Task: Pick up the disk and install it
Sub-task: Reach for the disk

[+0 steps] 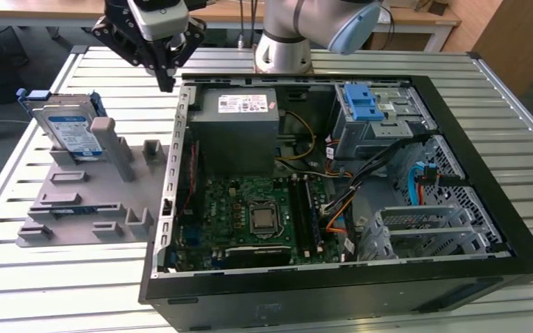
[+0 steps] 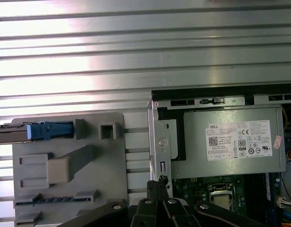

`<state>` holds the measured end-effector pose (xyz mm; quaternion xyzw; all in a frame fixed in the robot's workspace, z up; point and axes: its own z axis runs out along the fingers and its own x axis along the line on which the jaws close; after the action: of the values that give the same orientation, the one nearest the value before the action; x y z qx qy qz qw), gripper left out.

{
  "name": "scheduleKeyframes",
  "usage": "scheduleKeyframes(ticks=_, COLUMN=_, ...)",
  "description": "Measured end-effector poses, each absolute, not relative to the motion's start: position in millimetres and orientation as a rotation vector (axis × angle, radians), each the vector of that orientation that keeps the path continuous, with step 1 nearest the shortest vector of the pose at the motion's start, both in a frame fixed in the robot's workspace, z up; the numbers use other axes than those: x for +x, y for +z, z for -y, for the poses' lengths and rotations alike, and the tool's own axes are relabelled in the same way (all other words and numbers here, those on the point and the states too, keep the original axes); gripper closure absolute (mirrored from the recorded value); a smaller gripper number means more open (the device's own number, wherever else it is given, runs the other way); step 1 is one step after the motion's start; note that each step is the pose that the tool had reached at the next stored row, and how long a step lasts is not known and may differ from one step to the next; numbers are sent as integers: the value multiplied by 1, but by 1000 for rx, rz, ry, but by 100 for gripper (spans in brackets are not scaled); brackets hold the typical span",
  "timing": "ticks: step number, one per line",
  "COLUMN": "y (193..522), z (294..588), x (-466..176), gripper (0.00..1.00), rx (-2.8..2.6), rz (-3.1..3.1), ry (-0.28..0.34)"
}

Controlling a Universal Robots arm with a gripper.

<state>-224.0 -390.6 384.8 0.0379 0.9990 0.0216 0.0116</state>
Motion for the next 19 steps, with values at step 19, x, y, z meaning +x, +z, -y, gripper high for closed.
scheduleKeyframes(ticks=19, y=385, z=390, x=-231, gripper=89, rx=118, rz=-3115, ry=68)
